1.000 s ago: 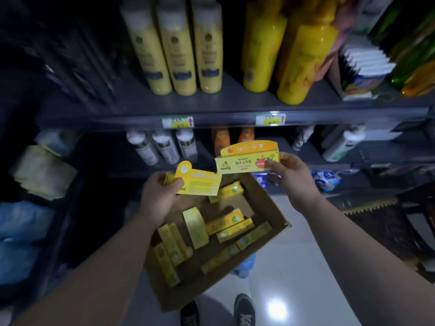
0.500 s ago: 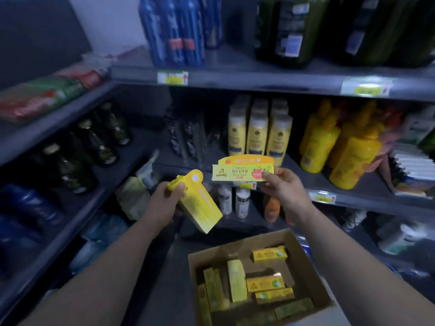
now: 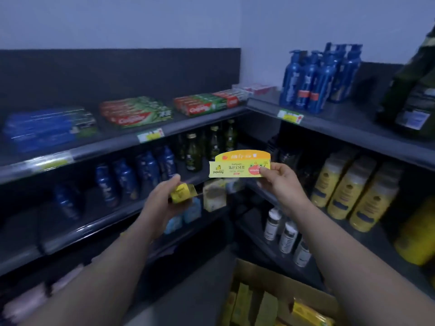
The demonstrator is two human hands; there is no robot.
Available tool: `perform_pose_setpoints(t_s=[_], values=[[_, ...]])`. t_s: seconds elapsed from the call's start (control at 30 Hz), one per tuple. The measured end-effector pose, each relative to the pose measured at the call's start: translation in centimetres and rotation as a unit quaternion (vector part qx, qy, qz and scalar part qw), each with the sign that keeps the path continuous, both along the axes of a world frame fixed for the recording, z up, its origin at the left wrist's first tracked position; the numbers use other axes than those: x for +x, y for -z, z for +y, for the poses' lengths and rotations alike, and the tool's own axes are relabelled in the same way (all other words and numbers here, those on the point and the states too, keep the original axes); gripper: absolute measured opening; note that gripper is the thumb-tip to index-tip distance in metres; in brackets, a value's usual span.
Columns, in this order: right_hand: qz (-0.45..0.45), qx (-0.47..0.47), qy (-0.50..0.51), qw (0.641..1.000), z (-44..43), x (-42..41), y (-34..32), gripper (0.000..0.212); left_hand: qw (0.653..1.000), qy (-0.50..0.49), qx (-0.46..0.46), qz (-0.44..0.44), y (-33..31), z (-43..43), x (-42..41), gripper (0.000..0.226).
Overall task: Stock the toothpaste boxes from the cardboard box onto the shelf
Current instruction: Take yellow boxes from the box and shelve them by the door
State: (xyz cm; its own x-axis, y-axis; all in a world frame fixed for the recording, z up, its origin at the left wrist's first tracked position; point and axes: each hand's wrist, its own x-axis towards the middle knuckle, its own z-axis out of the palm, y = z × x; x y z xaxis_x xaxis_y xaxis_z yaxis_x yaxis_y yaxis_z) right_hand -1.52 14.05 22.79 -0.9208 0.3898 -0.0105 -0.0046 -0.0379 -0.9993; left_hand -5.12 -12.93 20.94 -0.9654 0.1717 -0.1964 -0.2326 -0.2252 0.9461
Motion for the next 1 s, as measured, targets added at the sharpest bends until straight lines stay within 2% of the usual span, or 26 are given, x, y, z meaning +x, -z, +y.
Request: perform_pose_setpoints(t_s=[0.03,0.2,0.23,0.33,0.43,0.53,0.6,0.63,0.73,0.8,0.87,1.0], values=[[0.005,0.002,-0.020,1.000,-1.4,-0.6,-0.5,0.033,0.999,-0.032,-0.009,0.001,-0.5,-1.5,0.6,0.041],[0.022,0.013,-0.113,0.993,-9.5,-2.2,-3.1,0.031,0.985,-0.148,-0.081,0.046,-1.7,-10.1,3.1,0.015],[0.025,0.013,-0.129,0.991,-11.3,-2.5,-3.5,0.031,0.980,-0.167,-0.092,0.057,-1.9,-11.9,3.6,0.016],[0.031,0.020,-0.182,0.983,-17.0,-2.9,-4.9,0.030,0.971,-0.218,-0.076,0.067,-2.9,-17.4,5.4,0.047],[0.036,0.015,-0.231,0.972,-22.8,-3.5,-6.2,0.030,0.963,-0.266,-0.015,0.040,-4.5,-22.4,7.8,0.083],[0.039,0.000,-0.280,0.959,-29.3,-3.6,-7.5,0.026,0.945,-0.323,0.042,0.029,-5.2,-28.2,9.9,0.097],[0.043,-0.009,-0.308,0.950,-33.8,-3.3,-8.3,0.013,0.933,-0.357,0.039,0.033,-5.9,-32.0,11.5,0.101],[0.048,-0.014,-0.322,0.946,-36.1,-3.1,-8.7,0.010,0.928,-0.369,0.030,0.043,-6.3,-33.7,12.3,0.099],[0.060,-0.025,-0.353,0.933,-42.6,-2.3,-9.7,0.025,0.905,-0.419,-0.026,0.065,-7.7,-39.0,14.7,0.069],[0.065,-0.036,-0.378,0.923,-47.0,-1.8,-10.3,0.027,0.892,-0.445,-0.041,0.067,-8.3,-42.9,16.1,0.060],[0.068,-0.043,-0.392,0.917,-51.2,-1.5,-10.7,0.034,0.877,-0.474,-0.049,0.068,-8.9,-46.8,17.4,0.056],[0.071,-0.041,-0.403,0.911,-59.1,-1.1,-11.2,0.036,0.847,-0.521,-0.072,0.080,-9.9,-54.0,20.0,0.066]])
